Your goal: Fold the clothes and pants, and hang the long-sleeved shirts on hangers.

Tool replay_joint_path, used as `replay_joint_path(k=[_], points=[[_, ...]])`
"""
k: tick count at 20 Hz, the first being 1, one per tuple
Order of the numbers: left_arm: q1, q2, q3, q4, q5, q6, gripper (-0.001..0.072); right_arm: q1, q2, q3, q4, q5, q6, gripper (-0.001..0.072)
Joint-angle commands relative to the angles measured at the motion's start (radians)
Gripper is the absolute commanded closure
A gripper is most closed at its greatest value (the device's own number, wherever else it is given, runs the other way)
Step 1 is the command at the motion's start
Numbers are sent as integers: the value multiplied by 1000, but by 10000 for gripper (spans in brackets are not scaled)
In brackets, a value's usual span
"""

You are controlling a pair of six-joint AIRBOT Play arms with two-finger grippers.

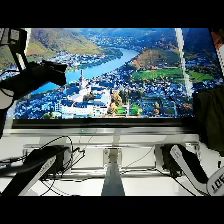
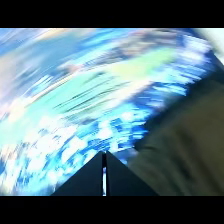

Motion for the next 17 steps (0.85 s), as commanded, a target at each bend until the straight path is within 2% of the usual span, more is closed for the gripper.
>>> replay_joint_path(k=[1, 5, 8, 17], points=[[1, 1, 1, 0, 0, 0, 634, 339, -13, 0, -67, 3, -150, 668], [1, 1, 1, 0, 0, 0, 634, 461, -17, 0, -68, 32, -169, 667], [1, 1, 1, 0, 0, 0, 634, 469, -16, 0, -52, 73, -169, 667], [1, 1, 1, 0, 0, 0, 633, 469, -16, 0, -12, 67, -166, 666]])
